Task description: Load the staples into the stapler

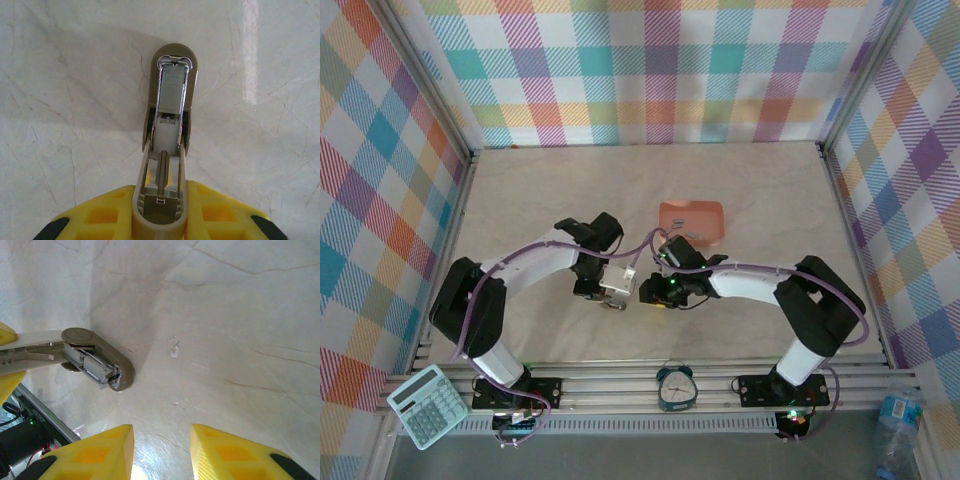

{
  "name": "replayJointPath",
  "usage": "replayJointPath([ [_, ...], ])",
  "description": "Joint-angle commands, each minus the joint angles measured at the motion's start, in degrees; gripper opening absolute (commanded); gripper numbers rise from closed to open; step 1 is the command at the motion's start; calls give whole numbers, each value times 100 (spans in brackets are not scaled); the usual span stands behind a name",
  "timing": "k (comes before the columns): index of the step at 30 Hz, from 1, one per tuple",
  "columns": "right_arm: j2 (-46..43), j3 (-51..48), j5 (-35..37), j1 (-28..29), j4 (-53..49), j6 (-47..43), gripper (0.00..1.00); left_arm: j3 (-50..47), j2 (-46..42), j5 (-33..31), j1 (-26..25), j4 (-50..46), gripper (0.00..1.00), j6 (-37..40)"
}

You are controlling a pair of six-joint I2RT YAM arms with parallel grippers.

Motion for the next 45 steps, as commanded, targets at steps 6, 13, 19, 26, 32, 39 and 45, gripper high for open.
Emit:
replayJointPath([
  [6, -499, -406, -50, -185, 413, 158, 34, 391, 537, -1189, -643, -721, 9, -510],
  [13, -874, -685, 56, -344, 374, 101, 33, 748, 969, -1554, -1162, -985, 9, -764],
  [19, -1144, -976, 89, -475, 421, 96, 33, 1284, 1590, -1760, -1501, -1366, 10, -1026],
  [26, -1438, -1261, 44, -630, 489, 88, 33, 1892, 1921, -1598, -1778, -1657, 24, -1271],
  [32, -1448, -1256, -23, -628, 527, 56, 34, 2042, 1686, -1115, -1836, -1341, 40, -1365],
  [39, -1483, -1201, -153, -608, 483, 67, 38, 1696, 1066, -477, -1606, -764, 46, -1623],
  [45, -1216, -756, -251, -288, 170, 107, 43, 782, -46, 81, -861, 268, 50, -2681],
])
